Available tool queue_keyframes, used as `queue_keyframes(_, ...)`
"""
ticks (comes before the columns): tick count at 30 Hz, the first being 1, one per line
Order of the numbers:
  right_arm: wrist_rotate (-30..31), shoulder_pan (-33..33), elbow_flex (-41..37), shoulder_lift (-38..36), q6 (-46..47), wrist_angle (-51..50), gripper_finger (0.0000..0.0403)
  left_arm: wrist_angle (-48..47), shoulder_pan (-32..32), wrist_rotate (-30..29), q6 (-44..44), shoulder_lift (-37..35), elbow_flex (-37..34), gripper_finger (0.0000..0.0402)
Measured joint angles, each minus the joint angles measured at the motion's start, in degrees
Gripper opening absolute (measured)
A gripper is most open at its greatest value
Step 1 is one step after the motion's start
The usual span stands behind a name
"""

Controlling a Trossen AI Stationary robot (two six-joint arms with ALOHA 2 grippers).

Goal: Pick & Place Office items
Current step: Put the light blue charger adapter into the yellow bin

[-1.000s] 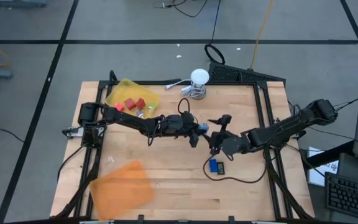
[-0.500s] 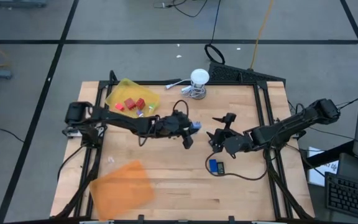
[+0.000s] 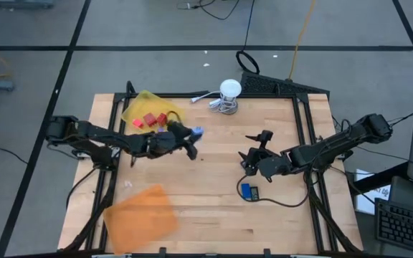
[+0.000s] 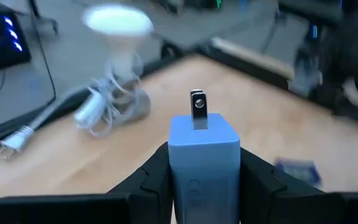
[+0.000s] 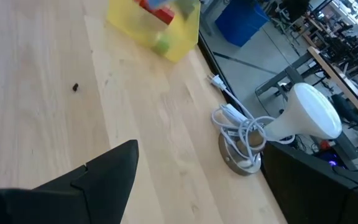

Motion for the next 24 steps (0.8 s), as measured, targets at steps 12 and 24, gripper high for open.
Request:
queue_keyframes(12, -1.5, -0.1, 0.0, 0.0, -0.1, 1.3, 0.0329, 3.0, 0.0, -27.5, -5.2, -6.0, -15.8, 0.0121)
queue_keyframes(24, -1.6, -0.1, -0.9, 0.0, -0.2, 1.8, 0.0329, -3.5, 1.0, -38.4, -18.1, -6.0, -17.8, 0.0120)
